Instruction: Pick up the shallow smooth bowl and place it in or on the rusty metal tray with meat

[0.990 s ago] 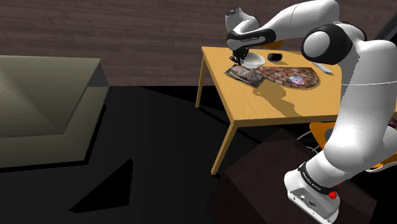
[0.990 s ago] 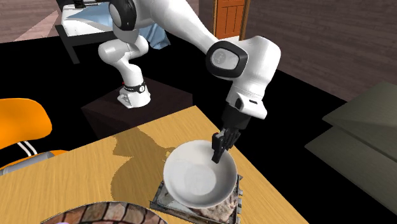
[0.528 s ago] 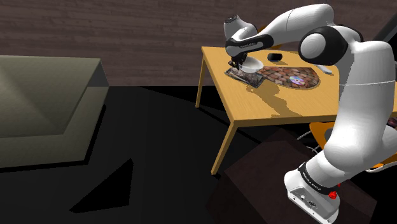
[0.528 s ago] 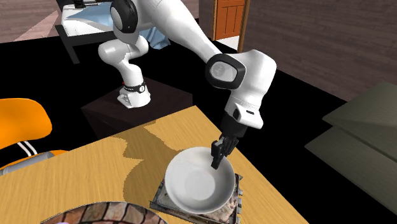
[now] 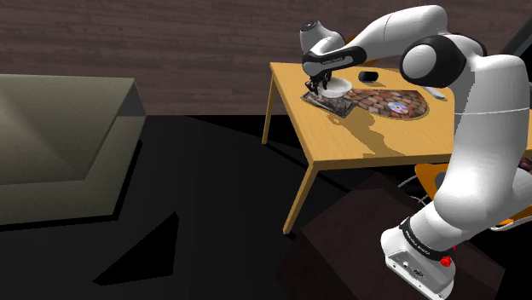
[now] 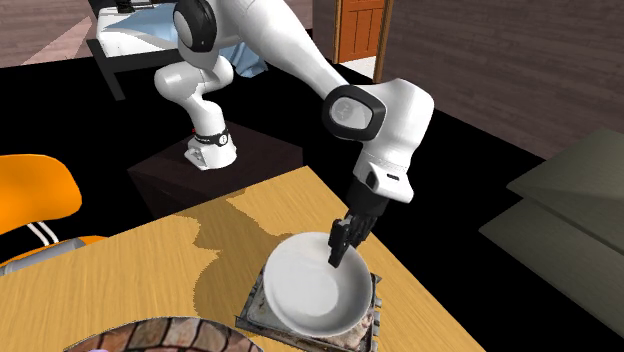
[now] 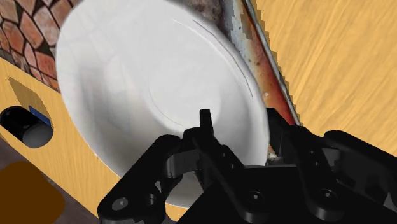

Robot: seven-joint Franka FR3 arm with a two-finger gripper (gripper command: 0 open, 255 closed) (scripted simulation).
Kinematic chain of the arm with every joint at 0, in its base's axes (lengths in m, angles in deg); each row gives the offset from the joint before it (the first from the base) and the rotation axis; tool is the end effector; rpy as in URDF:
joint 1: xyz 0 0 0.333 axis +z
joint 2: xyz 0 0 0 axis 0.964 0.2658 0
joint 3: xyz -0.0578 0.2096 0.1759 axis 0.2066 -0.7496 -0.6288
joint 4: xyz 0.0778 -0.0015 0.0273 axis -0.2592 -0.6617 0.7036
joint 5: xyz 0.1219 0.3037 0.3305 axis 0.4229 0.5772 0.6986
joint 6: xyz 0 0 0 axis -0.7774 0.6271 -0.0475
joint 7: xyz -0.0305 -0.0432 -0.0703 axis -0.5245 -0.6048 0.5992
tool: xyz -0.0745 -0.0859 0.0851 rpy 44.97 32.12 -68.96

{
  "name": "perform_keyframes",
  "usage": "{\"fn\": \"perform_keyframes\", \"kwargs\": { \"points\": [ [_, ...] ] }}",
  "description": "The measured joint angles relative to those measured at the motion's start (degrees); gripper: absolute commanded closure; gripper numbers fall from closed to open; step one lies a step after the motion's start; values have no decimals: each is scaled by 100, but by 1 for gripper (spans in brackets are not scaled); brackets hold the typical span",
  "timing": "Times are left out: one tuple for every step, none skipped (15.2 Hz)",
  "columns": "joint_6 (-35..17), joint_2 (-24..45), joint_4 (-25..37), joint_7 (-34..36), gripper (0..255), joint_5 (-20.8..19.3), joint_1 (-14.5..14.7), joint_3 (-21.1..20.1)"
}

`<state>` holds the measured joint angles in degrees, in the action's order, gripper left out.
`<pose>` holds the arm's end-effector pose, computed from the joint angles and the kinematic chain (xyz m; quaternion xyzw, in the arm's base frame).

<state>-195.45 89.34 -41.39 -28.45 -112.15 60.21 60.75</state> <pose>0.7435 -0.1991 0.2264 0.9605 -0.0948 -0.0158 0.2610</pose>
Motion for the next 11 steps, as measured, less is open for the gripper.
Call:
{"fn": "perform_keyframes", "kwargs": {
  "points": [
    [0, 3, 0, 0, 0, 0, -1, 1],
    [1, 4, 0, 0, 0, 1, -1, 1],
    [1, 5, 0, 0, 0, 1, -2, 1],
    [1, 5, 0, 0, 0, 1, -2, 2],
    [2, 4, -1, 0, 0, 1, -1, 1],
    [67, -26, 29, -12, 0, 16, 18, -10],
    [188, -53, 122, -45, 0, 43, 53, -28],
    [296, -96, 170, -46, 0, 62, 99, -48],
    [396, -177, 183, -69, 0, 83, 126, -66],
    [454, -205, 208, -70, 0, 93, 150, -77],
    [489, -223, 219, -72, 0, 99, 163, -83]
  ]
}}
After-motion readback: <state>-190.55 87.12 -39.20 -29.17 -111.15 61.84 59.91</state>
